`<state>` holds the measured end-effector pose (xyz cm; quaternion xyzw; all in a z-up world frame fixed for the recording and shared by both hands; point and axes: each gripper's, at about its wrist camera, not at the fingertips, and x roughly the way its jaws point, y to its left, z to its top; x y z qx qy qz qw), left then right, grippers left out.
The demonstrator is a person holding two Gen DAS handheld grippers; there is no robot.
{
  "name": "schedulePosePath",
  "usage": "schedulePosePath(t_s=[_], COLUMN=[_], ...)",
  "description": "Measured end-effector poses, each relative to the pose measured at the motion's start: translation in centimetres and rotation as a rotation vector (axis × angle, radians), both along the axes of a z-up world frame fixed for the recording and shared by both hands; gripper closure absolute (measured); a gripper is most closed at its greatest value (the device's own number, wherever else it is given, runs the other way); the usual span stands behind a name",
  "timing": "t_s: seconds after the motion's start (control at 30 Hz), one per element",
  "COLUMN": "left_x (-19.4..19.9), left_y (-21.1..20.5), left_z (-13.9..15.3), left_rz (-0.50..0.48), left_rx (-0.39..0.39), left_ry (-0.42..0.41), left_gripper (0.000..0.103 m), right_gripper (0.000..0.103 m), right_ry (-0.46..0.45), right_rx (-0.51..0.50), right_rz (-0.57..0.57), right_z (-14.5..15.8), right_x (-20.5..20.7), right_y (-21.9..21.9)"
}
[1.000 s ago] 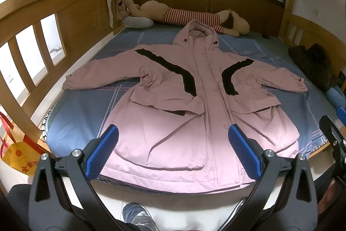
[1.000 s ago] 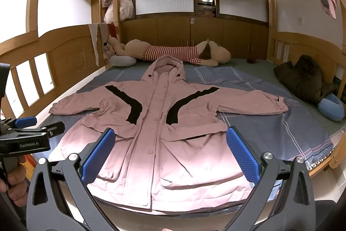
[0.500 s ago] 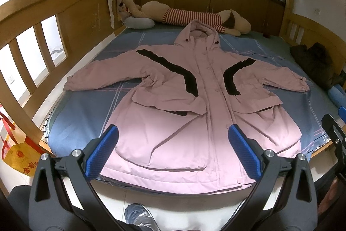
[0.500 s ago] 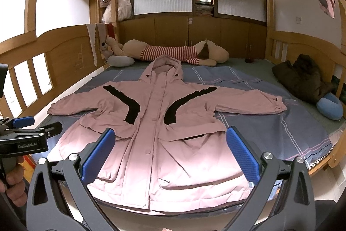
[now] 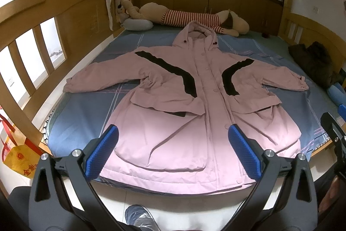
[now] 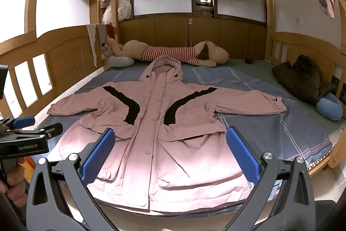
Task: Fold large clothes
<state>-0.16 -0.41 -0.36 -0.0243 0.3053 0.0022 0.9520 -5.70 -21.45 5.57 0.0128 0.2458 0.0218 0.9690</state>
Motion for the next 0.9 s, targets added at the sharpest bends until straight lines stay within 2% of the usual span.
schedulePosePath(t_s=[0.13, 0.3, 0.37, 0.6, 0.67, 0.77, 0.83, 0.9], left_x=[0.0, 0.4, 0.4, 1.2, 1.8, 1.3, 1.4, 2.4], left_y=[0.0, 0.0, 0.0, -0.2, 0.0, 0.1, -0.1, 0.0], left_z=[0.0, -0.3, -0.2, -1.5, -1.8, -1.8, -2.5, -3.3], left_rz=[-0.002, -0.009, -0.005, 0.016, 0.018, -0.002, 0.002, -0.014], left_rx=[-0.016, -0.013, -0.018, 0.074, 0.064, 0.030, 0.040, 0.027], left_ry=[-0.014, 0.039, 0.025, 0.023, 0.074, 0.039, 0.024, 0.058], left_gripper=[0.002, 0.002, 0.002, 0.002, 0.002, 0.002, 0.002, 0.002], right_gripper=[0.001, 0.001, 0.001, 0.001, 0.001, 0.001, 0.001, 0.001], right_ry=[-0.006, -0.010, -0.011, 0.009, -0.007, -0.026, 0.013, 0.038], right_rx=[0.000, -0.004, -0.008, -0.012, 0.016, 0.049, 0.081, 0.143], right_rz=[0.000, 0.011, 0.015, 0.024, 0.038, 0.031, 0.006, -0.011], right_z=[0.0, -0.1, -0.2, -1.5, -2.0, -3.6, -4.1, -4.1], right_x=[0.0, -0.1, -0.1, 0.9, 1.2, 2.3, 3.6, 4.2], right_y=[-0.2, -0.2, -0.2, 0.1, -0.2, -1.1, -1.9, -2.9])
